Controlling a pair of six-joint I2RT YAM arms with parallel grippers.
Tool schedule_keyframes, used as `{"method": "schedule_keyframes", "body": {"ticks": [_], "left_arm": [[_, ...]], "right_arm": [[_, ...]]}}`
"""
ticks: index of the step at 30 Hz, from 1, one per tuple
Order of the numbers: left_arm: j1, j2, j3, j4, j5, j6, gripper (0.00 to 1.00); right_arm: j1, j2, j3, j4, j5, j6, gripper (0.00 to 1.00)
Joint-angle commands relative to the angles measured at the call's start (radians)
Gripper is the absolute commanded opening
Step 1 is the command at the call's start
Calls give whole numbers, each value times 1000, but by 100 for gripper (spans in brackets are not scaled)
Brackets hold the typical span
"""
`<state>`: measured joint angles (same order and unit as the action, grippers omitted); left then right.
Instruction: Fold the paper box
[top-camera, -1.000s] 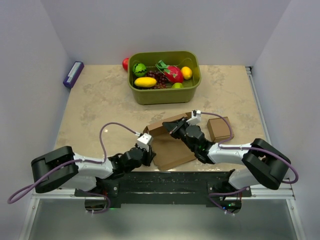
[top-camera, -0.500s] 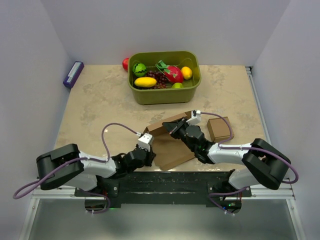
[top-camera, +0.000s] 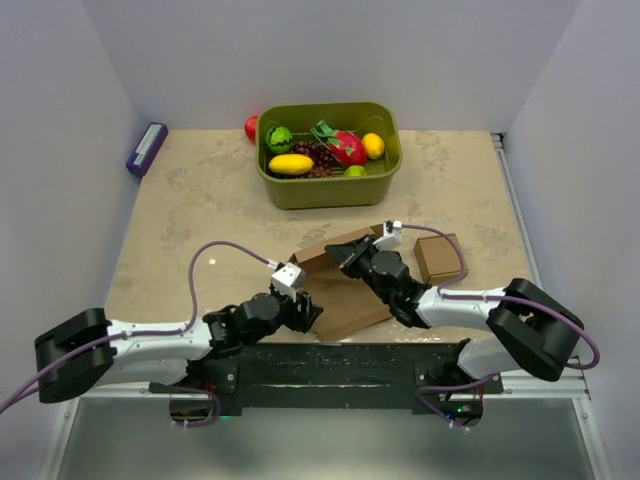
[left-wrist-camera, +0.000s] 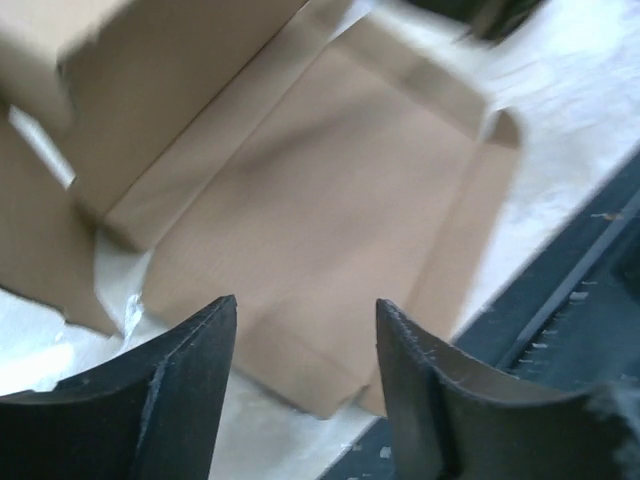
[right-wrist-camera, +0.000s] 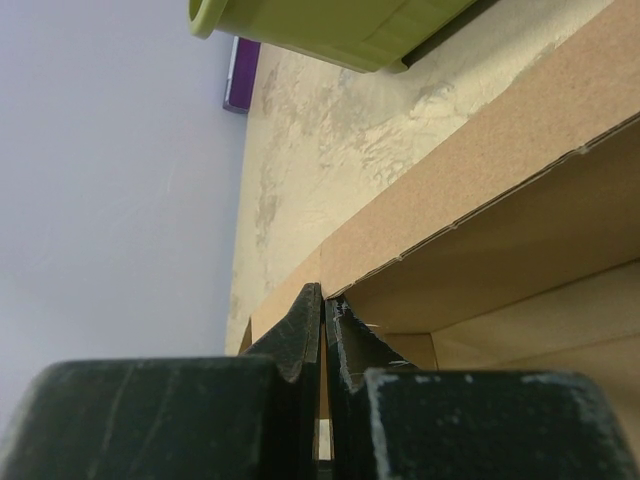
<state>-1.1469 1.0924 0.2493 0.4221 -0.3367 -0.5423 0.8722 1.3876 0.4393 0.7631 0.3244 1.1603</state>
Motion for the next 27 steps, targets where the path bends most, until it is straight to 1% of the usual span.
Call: {"method": "schedule_keyframes", "body": {"ticks": [1, 3, 7, 10, 11, 13, 14, 16, 17, 20, 22, 23, 25, 27], "left_arm": [[-1, -129, 65, -86, 117, 174, 66], [3, -195, 80, -159, 137, 203, 67], [33, -299, 114, -249, 143, 237, 67], [91, -376, 146, -295, 99, 252, 66], [137, -411, 150, -296, 72, 252, 66], [189, -437, 151, -299, 30, 239, 66], [231, -448, 151, -312, -32, 220, 67], [275, -440, 156, -344, -105, 188, 67], [324, -428, 151, -367, -142, 151, 66], [415, -393, 110, -368, -156, 108, 64], [446, -362, 90, -356, -136, 96, 64], [457, -320, 78, -341, -115, 90, 64], [458, -273, 73, -322, -81, 94, 61], [458, -220, 65, -266, -3, 122, 58]], "right_arm": [[8, -4, 6, -113, 31, -28, 0], [8, -7, 3, -111, 33, -30, 0], [7, -10, -2, -110, 30, -28, 0], [8, -7, -2, -108, 25, -27, 0], [8, -6, -2, -107, 22, -27, 0], [8, -5, 4, -107, 18, -30, 0], [8, -2, 4, -108, 15, -30, 0], [8, -6, 6, -110, 16, -30, 0], [8, -7, 6, -113, 18, -31, 0], [7, -6, 6, -116, 16, -30, 0], [8, -9, 6, -116, 13, -30, 0], [7, -7, 7, -116, 15, -28, 0], [8, -4, 9, -116, 13, -31, 0], [7, -1, 13, -116, 10, -33, 0]]}}
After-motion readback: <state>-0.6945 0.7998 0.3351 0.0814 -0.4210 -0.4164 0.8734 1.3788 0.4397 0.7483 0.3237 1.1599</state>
